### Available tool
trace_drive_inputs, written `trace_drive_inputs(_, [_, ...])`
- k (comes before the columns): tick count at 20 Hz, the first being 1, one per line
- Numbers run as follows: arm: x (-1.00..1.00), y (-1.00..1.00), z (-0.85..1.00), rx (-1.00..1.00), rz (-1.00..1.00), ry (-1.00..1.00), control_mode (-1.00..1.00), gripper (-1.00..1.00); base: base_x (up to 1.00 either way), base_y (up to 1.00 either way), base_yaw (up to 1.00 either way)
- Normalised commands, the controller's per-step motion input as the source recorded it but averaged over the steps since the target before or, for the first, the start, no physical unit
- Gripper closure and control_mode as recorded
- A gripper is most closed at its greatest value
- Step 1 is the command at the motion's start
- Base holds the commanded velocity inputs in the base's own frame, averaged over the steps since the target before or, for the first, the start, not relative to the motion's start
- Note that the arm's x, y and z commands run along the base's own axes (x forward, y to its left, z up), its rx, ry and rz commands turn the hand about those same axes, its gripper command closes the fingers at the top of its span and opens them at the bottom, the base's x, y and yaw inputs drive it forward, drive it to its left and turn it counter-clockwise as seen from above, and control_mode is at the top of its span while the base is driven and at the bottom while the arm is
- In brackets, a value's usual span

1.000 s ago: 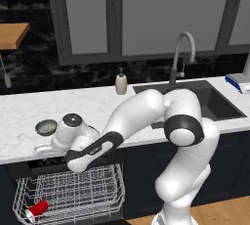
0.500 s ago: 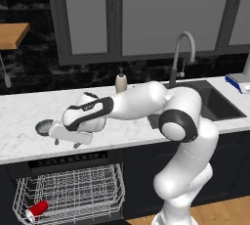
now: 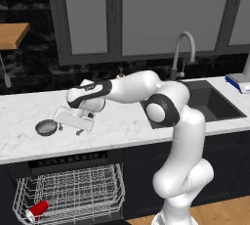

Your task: Pick up the cup and bowl from the counter, place them in the dishwasher, and close the dishwasher door.

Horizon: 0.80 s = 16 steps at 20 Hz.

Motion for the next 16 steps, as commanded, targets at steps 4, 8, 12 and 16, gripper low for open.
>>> trace_drive_inputs(4, [0.31,-0.01,0.00,0.00,0.00,-0.06,-1.00,-1.00,0.00,0.00,0.00])
trace_drive_inputs(8, [0.00,0.11,0.00,-0.05,0.00,-0.04,-1.00,-1.00,0.00,0.00,0.00])
trace_drive_inputs(12, [0.04,0.43,0.00,-0.24,0.00,-0.03,-1.00,-1.00,0.00,0.00,0.00])
trace_drive_inputs(16, [0.09,0.25,-0.02,-0.17,0.00,-0.02,-1.00,-1.00,0.00,0.00,0.00])
